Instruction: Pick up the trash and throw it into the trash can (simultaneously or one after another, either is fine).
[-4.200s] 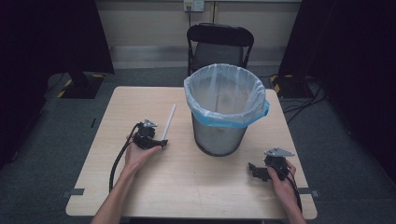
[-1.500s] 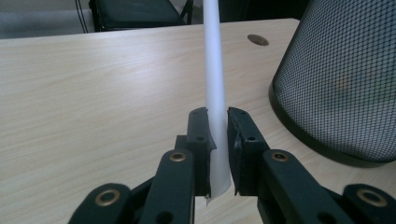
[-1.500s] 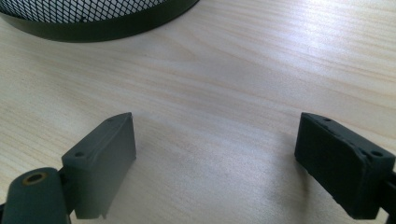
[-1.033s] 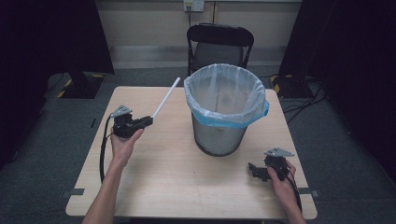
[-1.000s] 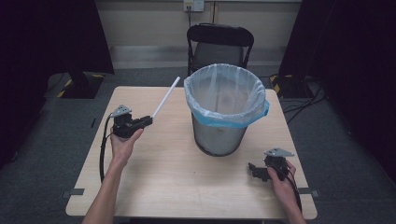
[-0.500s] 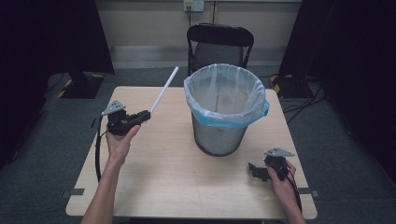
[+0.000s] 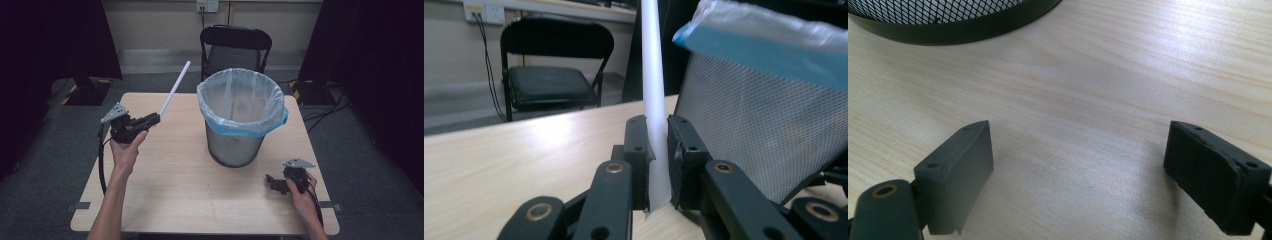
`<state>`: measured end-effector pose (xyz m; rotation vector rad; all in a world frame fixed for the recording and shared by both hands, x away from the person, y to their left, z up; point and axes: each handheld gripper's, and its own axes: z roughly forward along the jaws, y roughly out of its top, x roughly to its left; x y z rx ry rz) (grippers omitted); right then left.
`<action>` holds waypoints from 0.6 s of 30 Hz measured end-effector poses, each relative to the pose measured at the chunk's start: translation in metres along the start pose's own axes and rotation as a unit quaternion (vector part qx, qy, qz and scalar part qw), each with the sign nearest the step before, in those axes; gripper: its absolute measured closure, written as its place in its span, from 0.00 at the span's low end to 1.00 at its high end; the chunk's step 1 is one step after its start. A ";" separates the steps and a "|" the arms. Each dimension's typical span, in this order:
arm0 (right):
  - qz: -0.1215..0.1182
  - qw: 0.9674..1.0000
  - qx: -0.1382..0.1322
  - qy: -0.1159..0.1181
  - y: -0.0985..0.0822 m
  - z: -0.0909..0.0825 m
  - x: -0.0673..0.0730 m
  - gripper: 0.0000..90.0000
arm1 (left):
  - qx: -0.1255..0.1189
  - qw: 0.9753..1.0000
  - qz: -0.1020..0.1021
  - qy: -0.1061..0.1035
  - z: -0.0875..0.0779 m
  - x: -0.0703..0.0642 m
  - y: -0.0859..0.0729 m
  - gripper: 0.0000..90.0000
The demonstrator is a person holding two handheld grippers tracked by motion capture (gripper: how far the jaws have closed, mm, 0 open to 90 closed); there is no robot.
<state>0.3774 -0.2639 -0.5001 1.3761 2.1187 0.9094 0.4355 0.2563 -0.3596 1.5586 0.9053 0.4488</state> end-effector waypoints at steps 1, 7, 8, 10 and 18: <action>0.000 1.000 0.000 0.000 0.000 0.000 0.000 0.13 | -0.003 1.000 0.000 -0.004 -0.001 0.000 0.002 0.89; 0.000 1.000 0.000 0.000 0.000 0.000 0.000 0.13 | -0.026 0.999 0.000 -0.022 0.000 -0.010 0.014 0.89; 0.000 1.000 0.000 0.000 0.000 0.000 0.000 0.13 | -0.027 0.999 0.003 -0.026 0.001 -0.014 0.016 0.89; 0.000 1.000 0.000 0.000 0.000 0.000 0.000 0.13 | -0.028 0.999 0.007 -0.029 0.001 -0.017 0.018 0.89; 0.000 1.000 0.000 0.000 0.000 0.000 0.000 0.13 | -0.036 0.999 0.015 -0.039 0.005 -0.024 0.040 0.89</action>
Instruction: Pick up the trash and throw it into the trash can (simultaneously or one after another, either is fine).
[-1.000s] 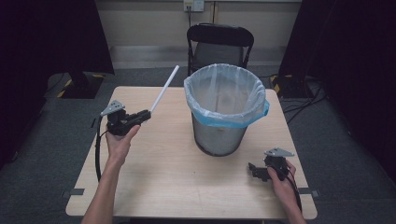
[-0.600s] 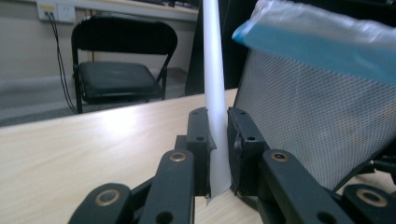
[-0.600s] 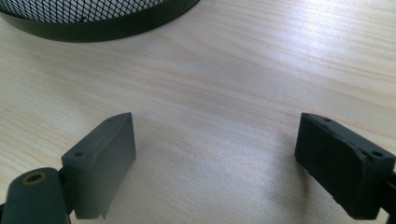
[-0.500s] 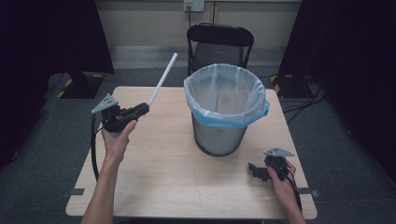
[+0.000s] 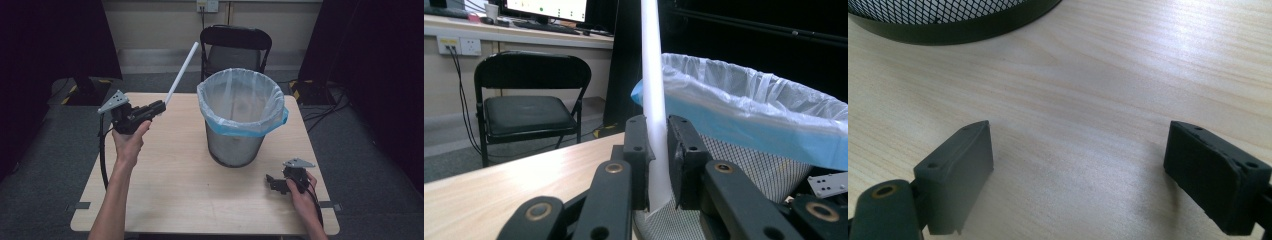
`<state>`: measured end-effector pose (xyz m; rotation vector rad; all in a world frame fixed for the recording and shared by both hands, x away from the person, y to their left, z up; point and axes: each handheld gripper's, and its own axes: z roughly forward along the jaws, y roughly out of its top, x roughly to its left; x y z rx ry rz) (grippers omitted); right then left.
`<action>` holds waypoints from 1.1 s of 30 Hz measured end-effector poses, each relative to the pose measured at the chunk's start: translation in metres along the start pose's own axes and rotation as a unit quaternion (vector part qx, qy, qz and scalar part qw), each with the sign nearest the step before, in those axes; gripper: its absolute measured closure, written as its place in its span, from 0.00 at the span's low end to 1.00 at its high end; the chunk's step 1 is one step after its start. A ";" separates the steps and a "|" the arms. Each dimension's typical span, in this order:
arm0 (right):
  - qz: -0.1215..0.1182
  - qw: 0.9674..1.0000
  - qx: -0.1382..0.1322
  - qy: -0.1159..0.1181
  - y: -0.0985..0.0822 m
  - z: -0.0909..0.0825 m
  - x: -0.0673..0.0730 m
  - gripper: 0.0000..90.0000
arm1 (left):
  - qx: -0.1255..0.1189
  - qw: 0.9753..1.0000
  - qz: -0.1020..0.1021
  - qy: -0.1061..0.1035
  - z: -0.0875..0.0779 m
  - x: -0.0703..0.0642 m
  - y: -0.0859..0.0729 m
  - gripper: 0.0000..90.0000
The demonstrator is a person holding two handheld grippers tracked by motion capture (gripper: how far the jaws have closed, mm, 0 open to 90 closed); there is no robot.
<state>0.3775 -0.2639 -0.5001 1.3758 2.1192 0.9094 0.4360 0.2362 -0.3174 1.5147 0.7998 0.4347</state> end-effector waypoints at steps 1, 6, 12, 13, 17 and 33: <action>0.000 1.000 0.000 0.000 0.000 0.000 0.000 0.13 | 0.001 1.000 0.001 -0.002 0.001 0.000 0.002 0.89; 0.000 1.000 0.000 0.001 0.000 0.000 0.000 0.13 | -0.005 1.000 0.004 -0.012 0.007 -0.007 0.012 0.89; 0.000 1.000 0.000 0.000 0.000 0.000 0.000 0.13 | -0.013 1.000 0.014 -0.022 0.016 -0.015 0.028 0.89; 0.000 1.000 0.000 0.000 0.000 0.000 0.000 0.13 | -0.013 1.000 0.014 -0.022 0.016 -0.015 0.028 0.89; 0.000 1.000 0.000 0.000 0.000 0.000 0.000 0.13 | -0.006 1.000 0.019 -0.023 0.026 -0.022 0.039 0.89; 0.000 1.000 0.000 0.000 0.000 0.000 0.000 0.13 | -0.001 0.998 0.031 -0.061 0.050 -0.035 0.059 0.89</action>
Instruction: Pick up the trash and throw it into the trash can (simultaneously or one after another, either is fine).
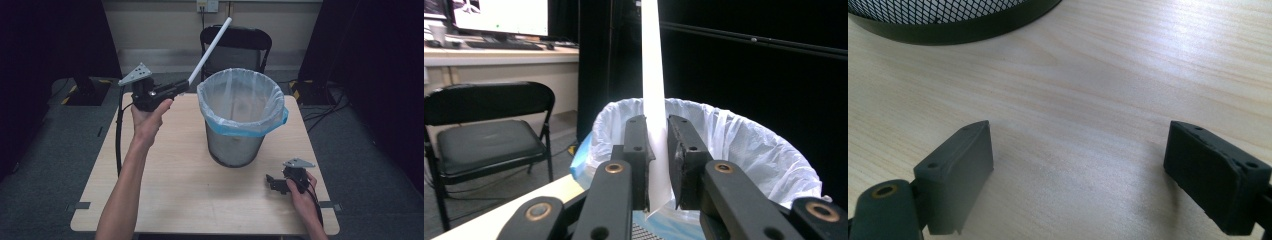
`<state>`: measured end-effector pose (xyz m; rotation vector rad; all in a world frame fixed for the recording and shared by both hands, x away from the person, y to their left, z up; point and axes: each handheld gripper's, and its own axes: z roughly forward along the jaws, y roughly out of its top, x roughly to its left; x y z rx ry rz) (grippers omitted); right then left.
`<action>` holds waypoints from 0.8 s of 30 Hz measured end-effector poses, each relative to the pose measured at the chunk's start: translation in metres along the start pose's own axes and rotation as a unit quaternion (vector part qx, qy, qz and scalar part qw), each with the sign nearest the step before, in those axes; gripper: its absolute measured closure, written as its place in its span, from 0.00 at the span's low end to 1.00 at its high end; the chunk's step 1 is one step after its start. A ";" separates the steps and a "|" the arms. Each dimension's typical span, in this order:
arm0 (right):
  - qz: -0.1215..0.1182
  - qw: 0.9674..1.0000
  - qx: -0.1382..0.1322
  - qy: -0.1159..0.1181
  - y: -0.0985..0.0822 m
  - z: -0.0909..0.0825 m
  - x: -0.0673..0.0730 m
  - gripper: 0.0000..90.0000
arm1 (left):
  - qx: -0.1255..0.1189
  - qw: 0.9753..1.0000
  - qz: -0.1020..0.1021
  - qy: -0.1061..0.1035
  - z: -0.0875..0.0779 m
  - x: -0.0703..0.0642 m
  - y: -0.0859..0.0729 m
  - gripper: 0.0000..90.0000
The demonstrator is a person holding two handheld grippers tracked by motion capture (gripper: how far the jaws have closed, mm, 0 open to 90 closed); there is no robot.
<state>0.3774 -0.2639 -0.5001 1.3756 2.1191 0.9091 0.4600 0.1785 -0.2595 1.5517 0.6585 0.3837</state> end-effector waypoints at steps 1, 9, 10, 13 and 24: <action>0.000 1.000 0.000 0.000 0.000 0.000 0.000 0.13 | -0.003 1.000 -0.003 -0.003 0.002 0.000 0.000 0.89; 0.000 1.000 0.000 0.000 0.000 0.000 0.000 0.13 | -0.002 1.000 0.008 -0.027 0.019 -0.008 0.010 0.89; 0.000 1.000 0.000 0.000 0.000 0.000 0.000 0.13 | -0.003 1.000 0.003 -0.030 0.021 -0.010 0.011 0.89; 0.000 1.000 0.000 0.000 0.000 0.000 0.000 0.13 | -0.005 0.999 0.007 -0.035 0.028 -0.013 0.015 0.89; 0.000 1.000 0.000 0.000 0.000 0.000 0.000 0.13 | 0.009 0.998 -0.002 -0.059 0.049 -0.018 0.017 0.89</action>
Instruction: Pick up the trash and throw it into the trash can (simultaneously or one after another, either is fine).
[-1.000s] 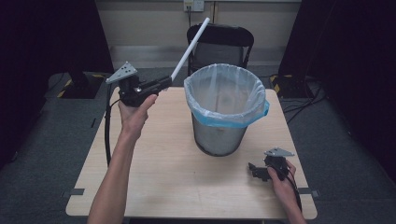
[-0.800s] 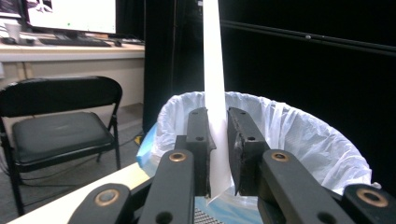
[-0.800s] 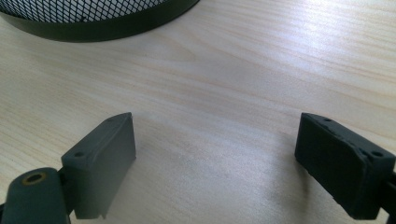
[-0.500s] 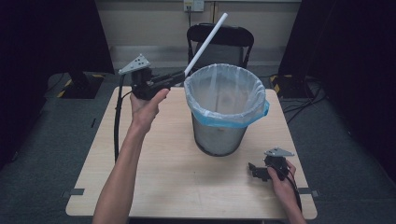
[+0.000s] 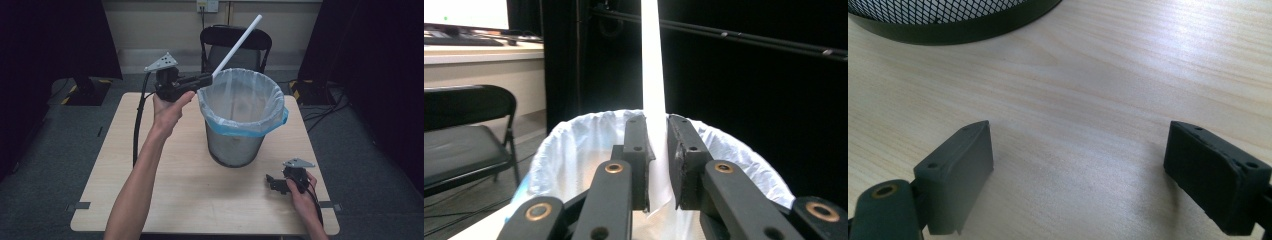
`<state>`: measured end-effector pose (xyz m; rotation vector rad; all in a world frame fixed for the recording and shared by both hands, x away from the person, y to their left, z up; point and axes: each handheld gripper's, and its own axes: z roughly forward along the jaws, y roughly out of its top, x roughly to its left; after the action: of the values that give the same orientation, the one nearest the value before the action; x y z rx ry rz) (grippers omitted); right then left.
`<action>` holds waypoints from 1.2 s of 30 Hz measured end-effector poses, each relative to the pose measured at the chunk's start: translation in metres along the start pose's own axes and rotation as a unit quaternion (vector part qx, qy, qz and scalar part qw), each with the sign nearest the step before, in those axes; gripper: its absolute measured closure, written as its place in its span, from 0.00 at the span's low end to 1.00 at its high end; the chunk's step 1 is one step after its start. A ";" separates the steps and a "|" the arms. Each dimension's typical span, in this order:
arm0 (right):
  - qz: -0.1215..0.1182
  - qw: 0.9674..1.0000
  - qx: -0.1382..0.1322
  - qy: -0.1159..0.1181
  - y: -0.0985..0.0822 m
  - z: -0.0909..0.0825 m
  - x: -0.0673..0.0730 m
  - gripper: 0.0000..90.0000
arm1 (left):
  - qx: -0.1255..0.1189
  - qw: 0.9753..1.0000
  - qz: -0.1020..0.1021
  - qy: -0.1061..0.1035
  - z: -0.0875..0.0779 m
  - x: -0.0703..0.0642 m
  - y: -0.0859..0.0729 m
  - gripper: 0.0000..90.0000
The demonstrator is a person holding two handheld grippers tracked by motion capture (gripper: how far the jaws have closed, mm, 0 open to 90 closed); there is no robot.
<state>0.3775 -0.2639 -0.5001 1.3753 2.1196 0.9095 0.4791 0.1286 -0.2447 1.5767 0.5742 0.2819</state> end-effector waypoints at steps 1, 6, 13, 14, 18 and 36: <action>0.000 1.000 0.000 0.000 0.000 0.000 0.000 0.13 | 0.000 1.000 0.000 0.000 0.000 0.000 0.000 0.89; 0.000 1.000 0.000 0.000 0.000 0.000 0.000 0.13 | 0.010 1.000 0.005 -0.016 0.011 -0.007 0.002 0.89; 0.000 1.000 0.000 0.000 0.000 0.000 0.000 0.13 | 0.026 0.999 0.016 -0.029 0.024 -0.016 -0.003 0.89; 0.000 1.000 0.000 0.000 0.000 0.000 0.000 0.13 | 0.027 0.999 0.016 -0.030 0.026 -0.016 -0.004 0.89; 0.000 1.000 0.000 0.000 0.000 0.000 0.000 0.13 | 0.035 0.999 0.016 -0.038 0.032 -0.018 -0.006 0.89; -0.001 1.000 0.000 0.000 0.000 0.000 0.000 0.13 | 0.047 0.998 0.010 -0.045 0.039 -0.018 -0.007 0.49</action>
<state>0.3774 -0.2641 -0.5001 1.3732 2.1213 0.9078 0.4824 0.0865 -0.2521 1.6791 0.5070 0.1998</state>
